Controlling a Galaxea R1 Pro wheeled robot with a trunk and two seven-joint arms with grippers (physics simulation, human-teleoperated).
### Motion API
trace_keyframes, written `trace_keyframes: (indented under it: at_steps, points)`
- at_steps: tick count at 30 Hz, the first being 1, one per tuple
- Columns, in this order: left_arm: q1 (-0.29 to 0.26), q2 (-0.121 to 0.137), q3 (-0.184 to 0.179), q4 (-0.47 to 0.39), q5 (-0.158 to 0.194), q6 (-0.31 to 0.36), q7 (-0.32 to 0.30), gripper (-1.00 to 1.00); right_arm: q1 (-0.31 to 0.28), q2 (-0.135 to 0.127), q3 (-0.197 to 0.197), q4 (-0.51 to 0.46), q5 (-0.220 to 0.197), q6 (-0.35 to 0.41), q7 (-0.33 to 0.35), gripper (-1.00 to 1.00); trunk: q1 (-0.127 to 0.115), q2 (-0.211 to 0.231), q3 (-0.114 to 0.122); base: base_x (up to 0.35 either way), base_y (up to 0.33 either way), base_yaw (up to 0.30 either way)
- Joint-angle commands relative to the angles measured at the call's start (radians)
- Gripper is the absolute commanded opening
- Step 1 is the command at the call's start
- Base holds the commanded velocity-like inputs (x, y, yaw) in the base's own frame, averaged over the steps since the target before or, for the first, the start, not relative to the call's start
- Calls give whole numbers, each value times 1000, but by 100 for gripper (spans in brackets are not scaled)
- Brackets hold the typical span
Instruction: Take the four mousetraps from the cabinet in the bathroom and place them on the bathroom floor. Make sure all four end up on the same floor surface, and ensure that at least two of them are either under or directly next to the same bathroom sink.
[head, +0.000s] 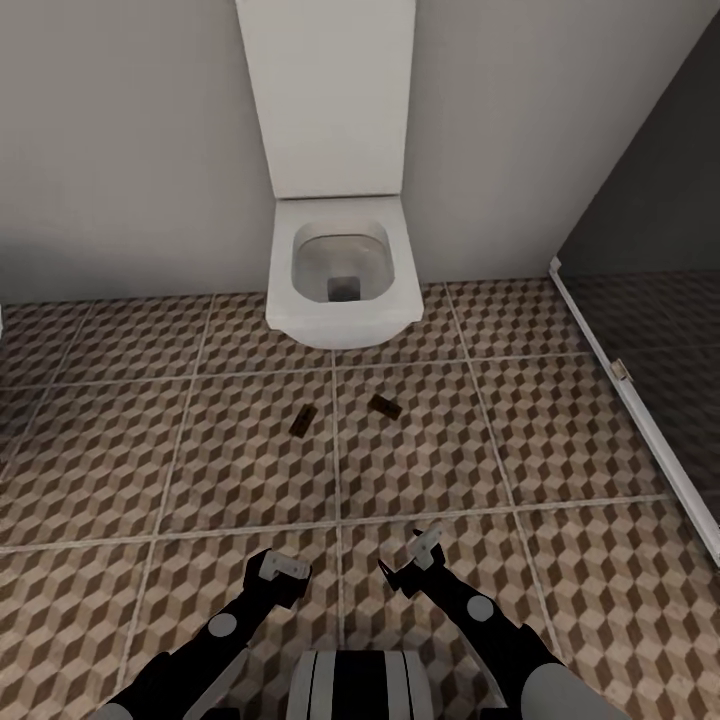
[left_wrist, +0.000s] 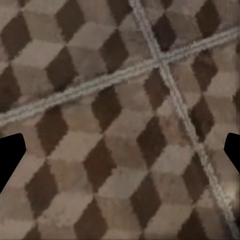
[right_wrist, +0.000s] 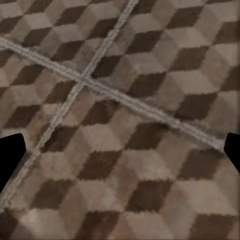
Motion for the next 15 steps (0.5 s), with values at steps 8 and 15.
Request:
trace_keyframes:
  at_steps: [8, 15]
  points:
    - [-1, 5, -6, -2, 9, -6, 9, 100, 0, -1, -2, 1, 9, -4, 0, 100, -31, 56, 25, 0, 0, 0]
    - [-1, 18, -5, -3, 10, -7, 9, 100, 0, -3, -4, 1, 9, -4, -5, 100, -58, 105, 47, 0, 0, 0]
